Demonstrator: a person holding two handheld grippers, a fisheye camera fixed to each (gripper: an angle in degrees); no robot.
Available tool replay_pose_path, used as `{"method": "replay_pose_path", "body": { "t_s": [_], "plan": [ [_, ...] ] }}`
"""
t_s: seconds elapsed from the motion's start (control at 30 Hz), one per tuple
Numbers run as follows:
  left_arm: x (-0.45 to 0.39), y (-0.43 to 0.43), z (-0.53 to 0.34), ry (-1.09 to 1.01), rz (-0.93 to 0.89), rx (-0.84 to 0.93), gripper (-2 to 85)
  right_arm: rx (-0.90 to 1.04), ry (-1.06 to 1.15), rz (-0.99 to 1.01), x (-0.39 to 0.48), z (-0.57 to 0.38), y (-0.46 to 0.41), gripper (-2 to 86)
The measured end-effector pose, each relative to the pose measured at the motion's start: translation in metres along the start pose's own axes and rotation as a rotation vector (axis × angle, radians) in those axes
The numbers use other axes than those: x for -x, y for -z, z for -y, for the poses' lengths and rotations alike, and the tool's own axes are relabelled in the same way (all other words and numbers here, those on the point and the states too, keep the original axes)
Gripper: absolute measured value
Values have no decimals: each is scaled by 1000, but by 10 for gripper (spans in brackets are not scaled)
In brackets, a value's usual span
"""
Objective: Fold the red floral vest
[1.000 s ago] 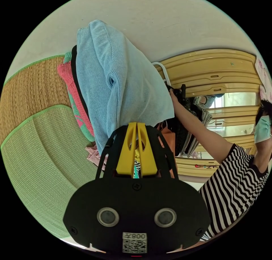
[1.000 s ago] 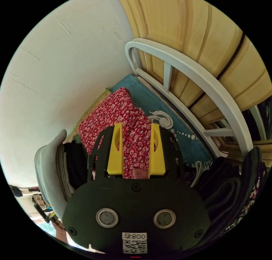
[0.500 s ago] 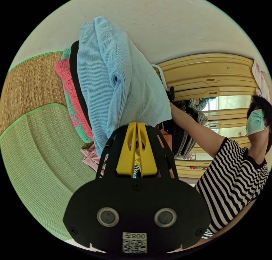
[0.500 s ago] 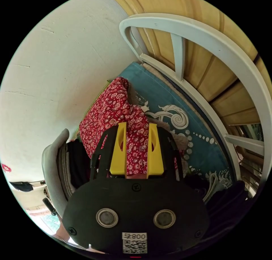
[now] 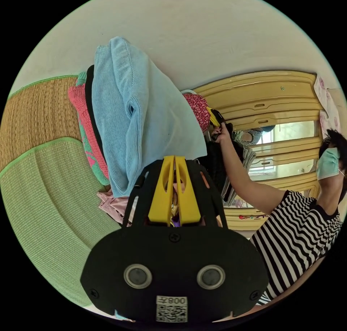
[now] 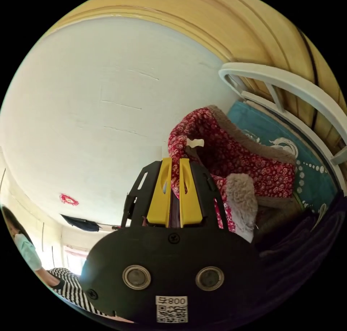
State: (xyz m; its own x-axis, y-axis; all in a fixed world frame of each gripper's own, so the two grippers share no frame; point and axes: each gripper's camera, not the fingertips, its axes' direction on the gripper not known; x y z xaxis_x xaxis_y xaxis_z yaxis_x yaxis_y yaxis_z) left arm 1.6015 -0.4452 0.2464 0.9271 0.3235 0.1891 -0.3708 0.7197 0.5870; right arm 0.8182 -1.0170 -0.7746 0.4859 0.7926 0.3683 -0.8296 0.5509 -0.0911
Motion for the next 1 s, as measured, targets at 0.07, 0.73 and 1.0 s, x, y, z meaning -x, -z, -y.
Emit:
{"method": "replay_pose_path", "body": {
  "t_s": [0.07,0.73,1.0],
  "plan": [
    [5,12,-18,-15,-10,-10,1,-58,53,63,33,-8,31,24],
    [97,208,-291,-208,-247,-251,0,-407,636,466,394,-217,256,21],
    [150,326,-439,-324,-283,-345,0,-364,733,654,485,-379,245,22]
  ]
}}
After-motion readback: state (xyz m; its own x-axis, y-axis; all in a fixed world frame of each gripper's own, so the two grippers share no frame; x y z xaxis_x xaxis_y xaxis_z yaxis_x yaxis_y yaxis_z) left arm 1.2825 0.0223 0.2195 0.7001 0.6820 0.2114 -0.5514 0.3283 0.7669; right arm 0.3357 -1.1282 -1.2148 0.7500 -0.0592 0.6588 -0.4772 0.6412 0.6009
